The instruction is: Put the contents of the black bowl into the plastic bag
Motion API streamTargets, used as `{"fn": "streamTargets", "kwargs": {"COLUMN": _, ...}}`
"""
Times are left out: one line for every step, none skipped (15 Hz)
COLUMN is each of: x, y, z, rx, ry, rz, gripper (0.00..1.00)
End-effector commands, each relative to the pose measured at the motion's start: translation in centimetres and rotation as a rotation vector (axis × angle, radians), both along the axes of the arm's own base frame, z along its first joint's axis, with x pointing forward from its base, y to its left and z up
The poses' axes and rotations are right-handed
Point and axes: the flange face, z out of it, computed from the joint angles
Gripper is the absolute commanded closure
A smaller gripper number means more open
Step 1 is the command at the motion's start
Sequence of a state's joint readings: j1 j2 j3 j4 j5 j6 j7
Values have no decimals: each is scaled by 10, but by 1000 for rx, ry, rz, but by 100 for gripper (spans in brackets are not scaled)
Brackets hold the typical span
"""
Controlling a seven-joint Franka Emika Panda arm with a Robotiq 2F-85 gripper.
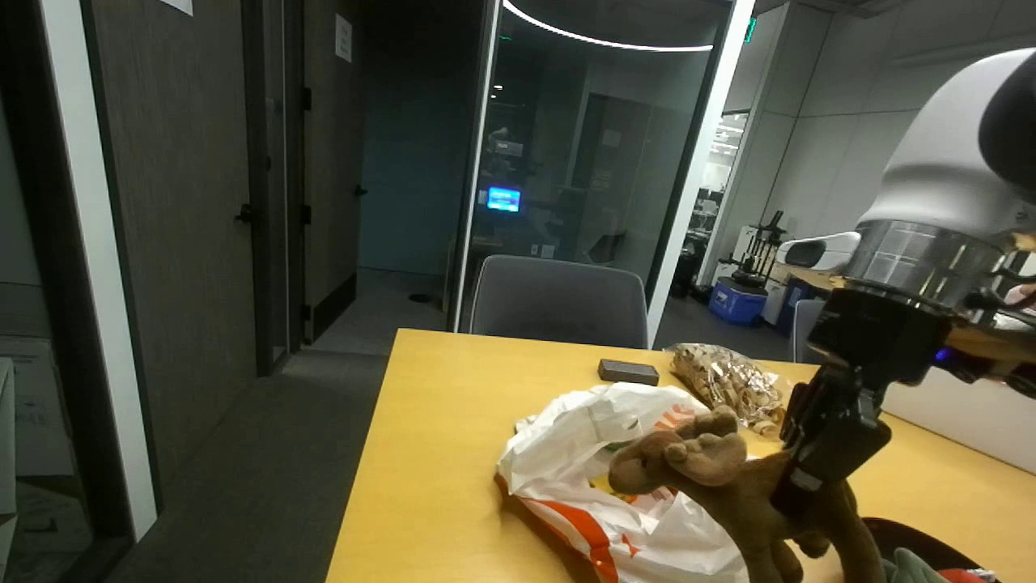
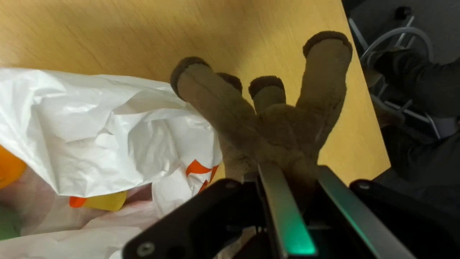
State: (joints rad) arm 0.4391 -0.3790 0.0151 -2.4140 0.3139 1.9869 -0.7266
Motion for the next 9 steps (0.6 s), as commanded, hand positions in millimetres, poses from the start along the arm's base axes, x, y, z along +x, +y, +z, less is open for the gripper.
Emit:
{"fn": "streamTargets", "kwargs": {"x": 15, "y": 24, "z": 13, "rx": -53, "ry": 112, "rz": -3, "gripper": 90}}
{"fn": "streamTargets", "kwargs": {"x": 19, "y": 29, "z": 12, "rx": -83, "ry": 133, "rz": -22, "gripper": 90}}
{"fn": "streamTargets", "kwargs": {"x": 24, "y": 34, "z": 10, "rx": -119, "ry": 145, "rz": -39, "gripper": 90}}
{"fn": "streamTargets", "kwargs": {"x": 30, "y": 38, "z": 9, "rx": -147, "ry": 146, "rz": -44, "gripper": 90}}
{"fn": "streamTargets", "kwargs": {"x": 38, "y": 43, "z": 8, "rx": -175, "ry": 121, "rz": -45, "gripper": 91}}
{"fn": "streamTargets", "kwargs": {"x": 48, "y": 48, "z": 5, "rx": -196, "ry": 113, "rz": -55, "gripper": 91}}
{"fn": "streamTargets", "kwargs": {"x": 60, "y": 51, "z": 3, "rx": -213, "ry": 103, "rz": -67, "gripper": 91}}
{"fn": "streamTargets", "kwargs": {"x": 70, "y": 52, "z": 1, "rx": -234, "ry": 102, "rz": -89, "gripper": 91}}
{"fn": "streamTargets", "kwargs": {"x": 80, "y": 54, "z": -2, "rx": -248, "ry": 97, "rz": -111, "gripper": 91}}
